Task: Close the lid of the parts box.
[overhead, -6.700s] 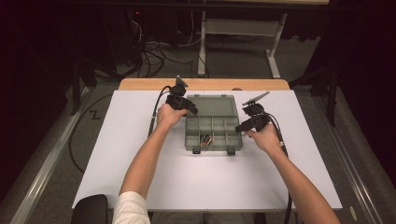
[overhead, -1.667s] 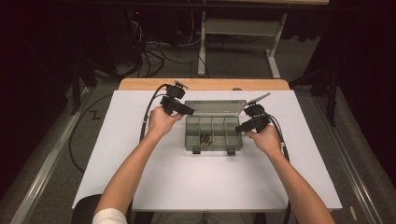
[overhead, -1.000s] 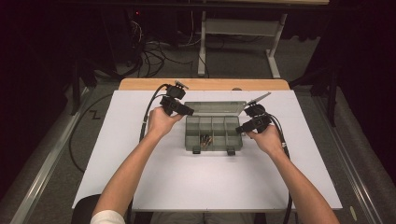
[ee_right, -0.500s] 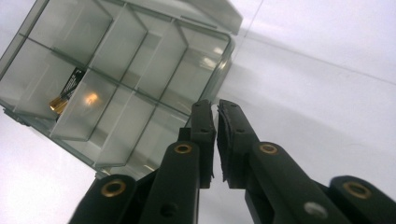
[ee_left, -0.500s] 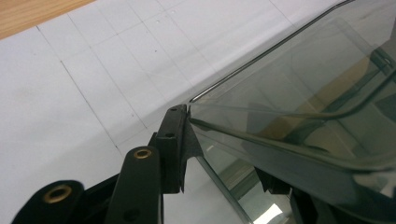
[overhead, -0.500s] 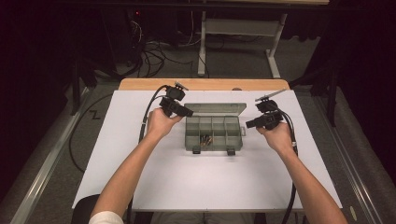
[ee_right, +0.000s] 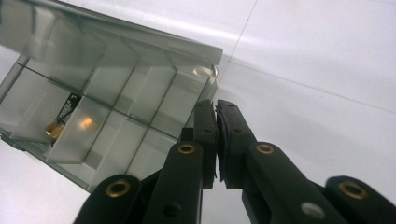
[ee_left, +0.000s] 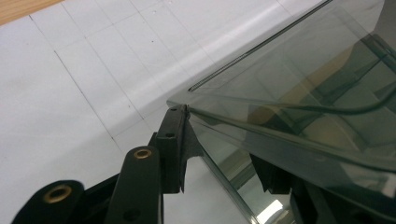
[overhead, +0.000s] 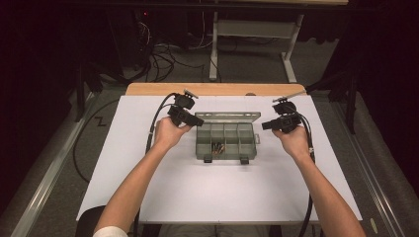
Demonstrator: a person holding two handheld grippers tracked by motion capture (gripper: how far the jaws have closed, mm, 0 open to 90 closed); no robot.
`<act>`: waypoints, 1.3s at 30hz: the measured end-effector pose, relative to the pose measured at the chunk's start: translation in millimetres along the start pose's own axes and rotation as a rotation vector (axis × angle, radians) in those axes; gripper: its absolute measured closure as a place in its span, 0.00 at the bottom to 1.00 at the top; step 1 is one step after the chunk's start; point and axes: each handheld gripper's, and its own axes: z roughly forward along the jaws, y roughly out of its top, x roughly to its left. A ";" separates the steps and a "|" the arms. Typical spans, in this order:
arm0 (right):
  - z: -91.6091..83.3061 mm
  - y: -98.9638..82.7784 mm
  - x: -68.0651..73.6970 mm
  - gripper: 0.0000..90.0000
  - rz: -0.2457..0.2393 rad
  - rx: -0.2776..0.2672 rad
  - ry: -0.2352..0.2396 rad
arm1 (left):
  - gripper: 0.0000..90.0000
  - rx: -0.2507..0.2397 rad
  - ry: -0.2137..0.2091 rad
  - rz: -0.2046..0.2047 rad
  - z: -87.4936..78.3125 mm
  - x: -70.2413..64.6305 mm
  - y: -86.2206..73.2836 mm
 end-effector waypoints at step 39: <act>-20.8 -0.9 14.8 0.98 -0.102 -0.062 0.074 | 0.72 0.117 -0.047 0.023 -11.6 -15.4 -28.4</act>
